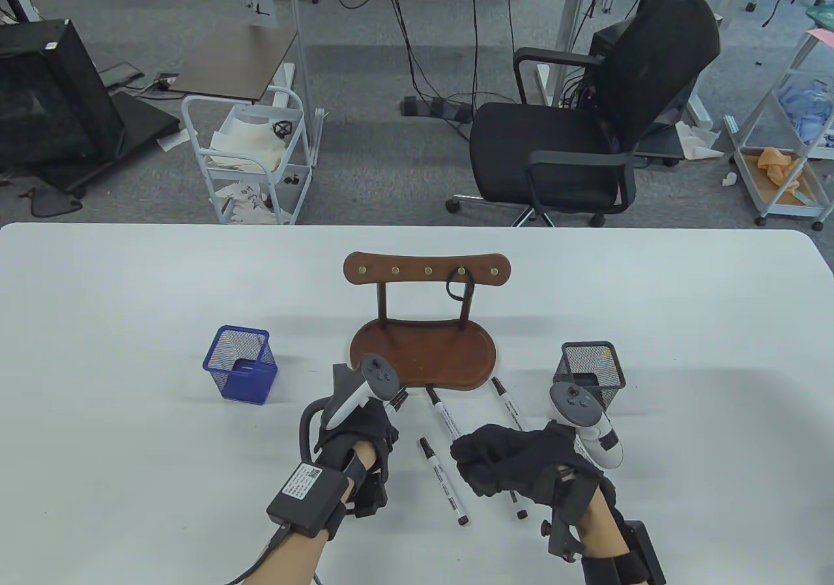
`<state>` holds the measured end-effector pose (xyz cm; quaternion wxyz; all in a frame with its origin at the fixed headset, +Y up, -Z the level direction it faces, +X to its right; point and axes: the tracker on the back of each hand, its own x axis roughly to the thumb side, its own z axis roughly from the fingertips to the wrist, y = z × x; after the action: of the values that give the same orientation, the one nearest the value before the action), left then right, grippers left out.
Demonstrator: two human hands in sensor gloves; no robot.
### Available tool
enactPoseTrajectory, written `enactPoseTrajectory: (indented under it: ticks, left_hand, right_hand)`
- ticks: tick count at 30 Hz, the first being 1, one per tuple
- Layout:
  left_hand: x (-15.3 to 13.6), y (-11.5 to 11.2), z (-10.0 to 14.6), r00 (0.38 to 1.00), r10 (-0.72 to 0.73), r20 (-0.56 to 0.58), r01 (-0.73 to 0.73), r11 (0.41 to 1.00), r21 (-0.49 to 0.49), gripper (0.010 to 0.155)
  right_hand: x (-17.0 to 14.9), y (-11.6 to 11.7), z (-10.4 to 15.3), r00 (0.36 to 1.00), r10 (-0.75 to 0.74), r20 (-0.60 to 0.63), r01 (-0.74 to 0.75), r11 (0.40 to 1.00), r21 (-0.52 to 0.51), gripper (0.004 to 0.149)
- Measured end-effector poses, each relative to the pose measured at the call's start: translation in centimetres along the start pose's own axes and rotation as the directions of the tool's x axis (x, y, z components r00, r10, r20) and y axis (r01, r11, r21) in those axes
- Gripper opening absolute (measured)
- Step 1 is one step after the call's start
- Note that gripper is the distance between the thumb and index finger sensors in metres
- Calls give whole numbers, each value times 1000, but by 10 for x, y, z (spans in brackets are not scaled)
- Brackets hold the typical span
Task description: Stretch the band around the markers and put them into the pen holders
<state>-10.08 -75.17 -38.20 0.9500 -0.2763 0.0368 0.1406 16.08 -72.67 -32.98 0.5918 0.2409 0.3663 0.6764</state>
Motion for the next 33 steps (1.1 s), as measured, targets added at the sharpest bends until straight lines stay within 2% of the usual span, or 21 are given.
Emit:
enactPoseTrajectory:
  ticks: [8,13,15,19,22,33]
  left_hand:
    - [4,-2,-3,999,-25,-26,26,999,37,57]
    - [4,-4,-2,998,-60,3,60,997,55,52]
    - [2,-4,-1,998,-52,39,50,998,38,52]
    - [-7,1,3,999,15,37,-14,1000,-26,52]
    - [-10,6,8,999,-9,47,12,998,-58,52]
    - [-14,21,24,976,34,215,13,977,-211,49]
  right_hand:
    - [-1,0,0,1000,-1,-11,1,1000,-2,52]
    - [-1,-2,1,1000,-7,-12,7,1000,-9,52]
    - [-1,-3,2,1000,-7,-14,7,1000,-13,52]
    - [-2,-3,2,1000,-10,-24,10,1000,-18,52]
    - [-3,-4,1,999,-7,-33,7,1000,-21,52]
    - [-4,-4,1,999,-4,-37,3,999,-35,52]
